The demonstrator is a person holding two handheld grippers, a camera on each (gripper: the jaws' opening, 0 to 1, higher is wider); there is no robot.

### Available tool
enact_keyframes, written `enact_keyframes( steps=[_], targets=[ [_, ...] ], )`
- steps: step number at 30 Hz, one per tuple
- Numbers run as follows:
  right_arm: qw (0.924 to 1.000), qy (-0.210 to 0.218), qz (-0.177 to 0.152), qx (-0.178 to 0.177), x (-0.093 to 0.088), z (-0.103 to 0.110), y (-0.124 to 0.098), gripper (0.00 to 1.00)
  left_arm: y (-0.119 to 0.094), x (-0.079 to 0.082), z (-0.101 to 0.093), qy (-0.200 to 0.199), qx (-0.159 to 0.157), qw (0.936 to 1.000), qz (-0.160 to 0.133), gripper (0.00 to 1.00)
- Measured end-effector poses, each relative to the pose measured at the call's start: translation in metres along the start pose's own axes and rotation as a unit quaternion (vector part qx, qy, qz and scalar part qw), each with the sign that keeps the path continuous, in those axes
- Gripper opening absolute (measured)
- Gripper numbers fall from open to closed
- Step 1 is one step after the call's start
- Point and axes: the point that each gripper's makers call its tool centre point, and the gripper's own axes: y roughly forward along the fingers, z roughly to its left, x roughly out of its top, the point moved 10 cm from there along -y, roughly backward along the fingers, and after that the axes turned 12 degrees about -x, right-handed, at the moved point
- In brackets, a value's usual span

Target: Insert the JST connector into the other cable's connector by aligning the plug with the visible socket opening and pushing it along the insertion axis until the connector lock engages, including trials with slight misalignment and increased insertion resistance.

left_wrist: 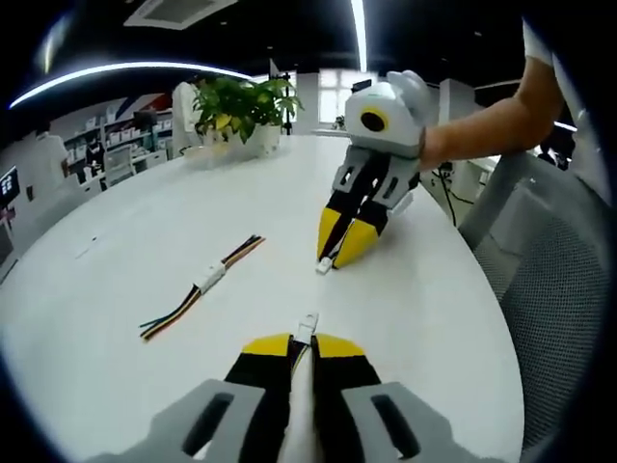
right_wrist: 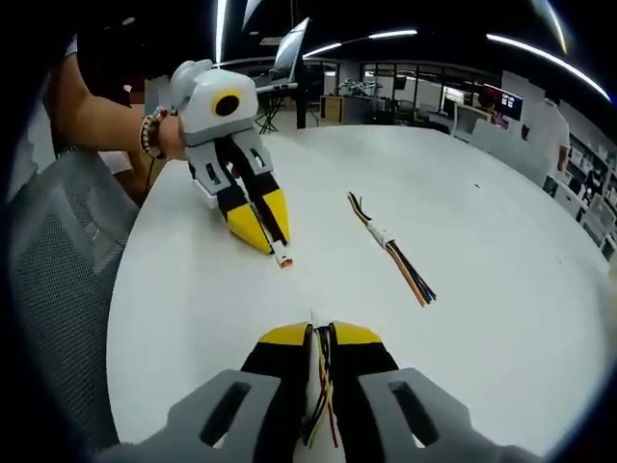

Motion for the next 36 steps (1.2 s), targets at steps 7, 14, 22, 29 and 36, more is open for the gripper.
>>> enact_keyframes(
  steps=[7, 14, 22, 29, 36],
  targets=[
    [0.9995, -0.019, -0.023, 0.015, 0.011, 0.01, -0.005, 0.04, 0.0, 0.002, -0.004, 0.009, -0.009, 0.9999, 0.002, 0.01],
    [0.9979, -0.04, -0.042, 0.029, 0.021, 0.02, -0.006, 0.04, -0.004, 0.008, -0.008, 0.014, -0.015, 0.9997, -0.009, 0.01],
    [0.9955, -0.075, -0.038, 0.044, 0.024, 0.031, -0.002, 0.04, -0.003, 0.011, -0.012, 0.022, -0.022, 0.9995, -0.007, 0.01],
    [0.9956, -0.077, -0.033, 0.041, 0.023, 0.03, -0.002, 0.04, -0.001, 0.011, -0.015, 0.03, -0.029, 0.9991, 0.003, 0.01],
    [0.9951, -0.085, -0.019, 0.045, 0.019, 0.034, 0.002, 0.04, 0.002, 0.009, -0.016, 0.027, -0.034, 0.999, 0.009, 0.01]
  ],
)
